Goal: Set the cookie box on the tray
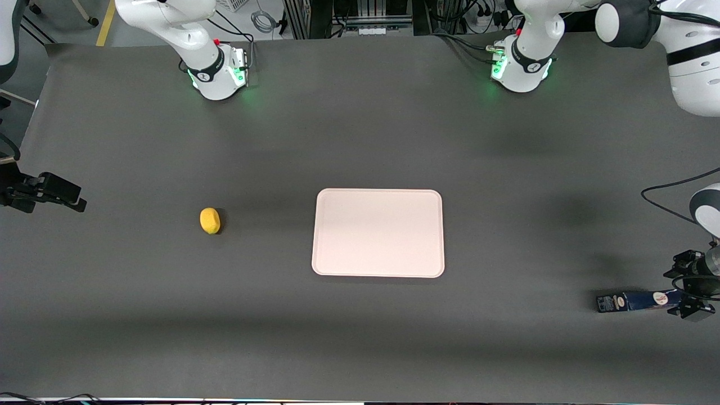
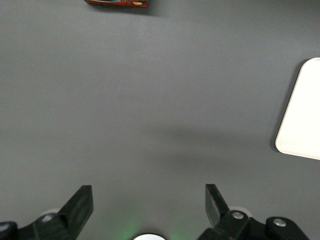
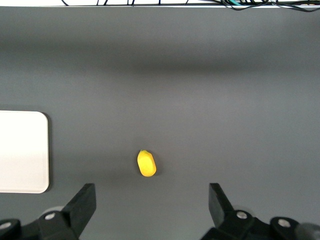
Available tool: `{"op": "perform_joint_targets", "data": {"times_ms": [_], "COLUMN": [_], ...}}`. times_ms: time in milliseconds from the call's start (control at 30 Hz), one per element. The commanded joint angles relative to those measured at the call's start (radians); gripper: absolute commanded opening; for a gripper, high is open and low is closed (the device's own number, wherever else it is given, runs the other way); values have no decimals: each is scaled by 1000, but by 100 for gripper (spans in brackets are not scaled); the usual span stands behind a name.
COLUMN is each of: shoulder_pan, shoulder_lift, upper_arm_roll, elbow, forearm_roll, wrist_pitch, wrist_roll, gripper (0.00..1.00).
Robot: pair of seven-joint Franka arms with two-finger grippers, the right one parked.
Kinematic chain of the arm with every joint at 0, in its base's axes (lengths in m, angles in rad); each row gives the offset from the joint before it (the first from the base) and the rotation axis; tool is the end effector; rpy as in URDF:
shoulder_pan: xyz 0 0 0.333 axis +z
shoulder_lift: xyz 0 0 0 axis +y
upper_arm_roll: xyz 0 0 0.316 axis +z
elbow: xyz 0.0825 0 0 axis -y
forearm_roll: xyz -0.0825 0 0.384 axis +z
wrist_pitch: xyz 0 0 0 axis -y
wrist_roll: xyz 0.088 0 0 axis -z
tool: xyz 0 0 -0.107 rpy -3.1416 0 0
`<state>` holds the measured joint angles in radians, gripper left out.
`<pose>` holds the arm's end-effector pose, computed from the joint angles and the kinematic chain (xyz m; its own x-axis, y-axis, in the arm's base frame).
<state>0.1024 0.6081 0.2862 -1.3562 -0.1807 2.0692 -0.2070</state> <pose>0.6970 0.2262 0.3897 0.8106 0.5721 0.1249 0.5730 -0.8189 0.0328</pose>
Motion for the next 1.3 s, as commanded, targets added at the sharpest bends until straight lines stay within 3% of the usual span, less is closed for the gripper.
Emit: {"op": "perform_joint_targets", "data": {"times_ms": [0, 833, 867, 900, 967, 1033, 1267], "shoulder_pan": [13, 49, 49, 49, 51, 53, 48], "shoulder_lift": [76, 274, 278, 282, 286, 285, 268], "upper_arm_roll": [8, 4, 5, 5, 5, 5, 5], "elbow": [52, 46, 46, 46, 45, 45, 45], "forearm_roll": [-59, -154, -164, -177, -195, -198, -197], "wrist_pitch": [78, 371, 376, 384, 393, 378, 355], "wrist_roll": [86, 195, 199, 202, 216, 227, 227], "gripper": [100, 97, 91, 77, 35, 2, 0]}}
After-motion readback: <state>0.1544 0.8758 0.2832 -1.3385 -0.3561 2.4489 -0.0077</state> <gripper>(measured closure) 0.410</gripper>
